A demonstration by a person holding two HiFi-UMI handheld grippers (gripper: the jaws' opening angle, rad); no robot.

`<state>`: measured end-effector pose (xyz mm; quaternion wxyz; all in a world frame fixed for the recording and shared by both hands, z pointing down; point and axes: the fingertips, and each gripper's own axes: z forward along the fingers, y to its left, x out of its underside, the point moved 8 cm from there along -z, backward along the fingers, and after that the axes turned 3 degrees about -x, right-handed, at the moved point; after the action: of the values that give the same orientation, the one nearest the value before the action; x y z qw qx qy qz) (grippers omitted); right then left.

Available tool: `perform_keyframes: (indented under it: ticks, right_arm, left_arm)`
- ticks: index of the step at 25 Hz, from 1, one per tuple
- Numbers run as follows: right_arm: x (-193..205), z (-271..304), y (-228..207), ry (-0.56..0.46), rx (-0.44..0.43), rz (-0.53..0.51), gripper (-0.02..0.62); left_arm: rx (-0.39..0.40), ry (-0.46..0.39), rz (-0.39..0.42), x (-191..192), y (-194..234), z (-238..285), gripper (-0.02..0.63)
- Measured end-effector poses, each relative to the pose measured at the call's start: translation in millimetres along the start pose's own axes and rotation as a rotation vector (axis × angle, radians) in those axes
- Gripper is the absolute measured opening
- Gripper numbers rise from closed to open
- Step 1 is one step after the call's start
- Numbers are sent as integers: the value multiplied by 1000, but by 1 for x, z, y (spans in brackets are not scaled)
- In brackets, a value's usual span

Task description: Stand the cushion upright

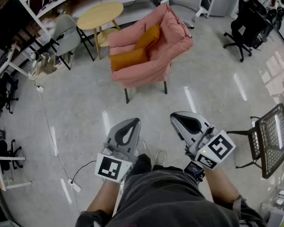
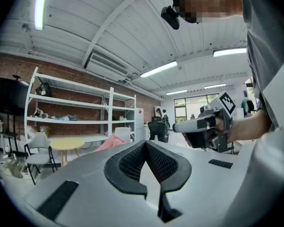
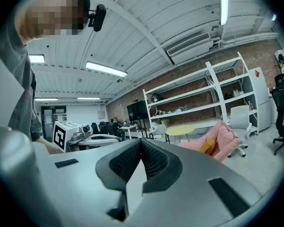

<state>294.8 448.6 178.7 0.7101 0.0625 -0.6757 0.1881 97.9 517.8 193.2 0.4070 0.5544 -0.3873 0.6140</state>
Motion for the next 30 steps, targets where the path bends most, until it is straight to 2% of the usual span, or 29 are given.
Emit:
perform_keyframes:
  ticks: [7, 12, 30]
  right_arm:
    - [7, 11, -7, 5, 14, 20, 15]
    - [10, 35, -14, 11, 21, 54, 17]
    - [-23, 180, -49, -1, 105, 11, 17]
  left_arm:
    - [8, 6, -6, 5, 10, 8, 11]
    - [14, 1, -17, 8, 33, 13, 11]
    - [51, -27, -13, 0, 194, 59, 11]
